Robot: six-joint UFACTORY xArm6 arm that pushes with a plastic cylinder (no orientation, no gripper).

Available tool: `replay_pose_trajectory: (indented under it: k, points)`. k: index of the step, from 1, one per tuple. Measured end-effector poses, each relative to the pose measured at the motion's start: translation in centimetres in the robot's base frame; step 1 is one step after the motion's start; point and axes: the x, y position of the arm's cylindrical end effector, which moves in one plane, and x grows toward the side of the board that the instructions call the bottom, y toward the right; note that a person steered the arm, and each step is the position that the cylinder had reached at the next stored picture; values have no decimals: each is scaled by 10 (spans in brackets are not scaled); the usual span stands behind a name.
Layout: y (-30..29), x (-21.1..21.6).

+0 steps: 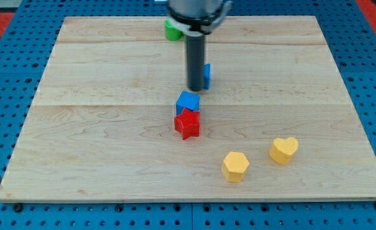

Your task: Make a triangle out of blue blocks and the red star

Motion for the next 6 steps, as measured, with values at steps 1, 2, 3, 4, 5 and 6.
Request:
replay_pose_trajectory:
  k: [1, 2, 3, 4, 5, 6]
  points:
    - [30, 27]
    - [-39, 46]
    - [-105, 31]
    - [-94, 43]
    - [-138, 80]
    - [-180, 76]
